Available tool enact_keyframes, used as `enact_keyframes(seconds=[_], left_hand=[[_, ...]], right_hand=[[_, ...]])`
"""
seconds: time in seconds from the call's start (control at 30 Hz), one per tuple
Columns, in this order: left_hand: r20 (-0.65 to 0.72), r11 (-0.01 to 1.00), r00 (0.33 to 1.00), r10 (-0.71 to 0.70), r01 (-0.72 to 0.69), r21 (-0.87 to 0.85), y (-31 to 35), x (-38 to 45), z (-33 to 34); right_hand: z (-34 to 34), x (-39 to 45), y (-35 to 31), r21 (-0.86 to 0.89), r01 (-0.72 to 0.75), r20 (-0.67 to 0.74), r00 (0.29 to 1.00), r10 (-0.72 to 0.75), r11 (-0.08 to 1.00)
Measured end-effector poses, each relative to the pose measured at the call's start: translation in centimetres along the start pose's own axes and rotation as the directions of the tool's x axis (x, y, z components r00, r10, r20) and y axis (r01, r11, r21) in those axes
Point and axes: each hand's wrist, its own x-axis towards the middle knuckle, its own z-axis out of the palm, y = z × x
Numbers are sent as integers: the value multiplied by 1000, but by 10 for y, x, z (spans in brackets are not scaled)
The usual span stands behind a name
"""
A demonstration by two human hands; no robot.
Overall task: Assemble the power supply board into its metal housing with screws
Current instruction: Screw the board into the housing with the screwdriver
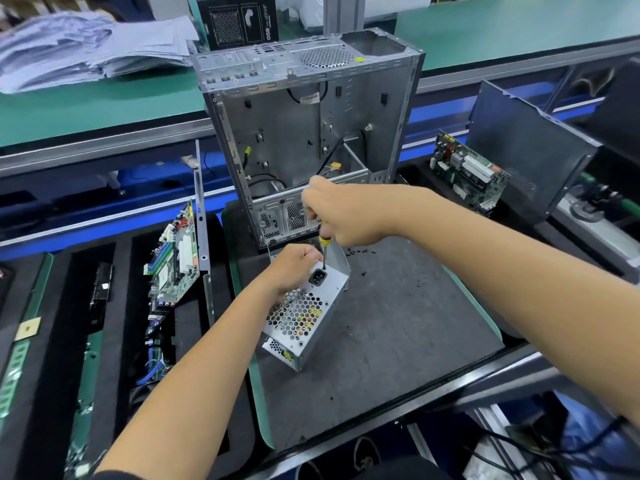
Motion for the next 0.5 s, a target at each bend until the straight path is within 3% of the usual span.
enact_keyframes(seconds=[0.07,0.17,0.27,0.4,0.5], left_hand=[[5,1000,1000,-4,4,13,1,-1,0],[9,1000,1000,-2,2,5,3,-1,0],[3,1000,1000,-8,8,-9,2,-1,0],[4,1000,1000,-25,25,-4,1,0,1],[10,1000,1000,-20,20,0,3,-1,1]], right_hand=[[-1,1,0,-68,30,-20,999,-31,997],[0,2,-4,-275,-42,-143,990,2,961],[1,-1,1,-214,-98,-135,988,70,972],[0,-2,3,-28,13,-46,999,-14,1000],[1,3,-2,-158,-25,-107,994,8,987]])
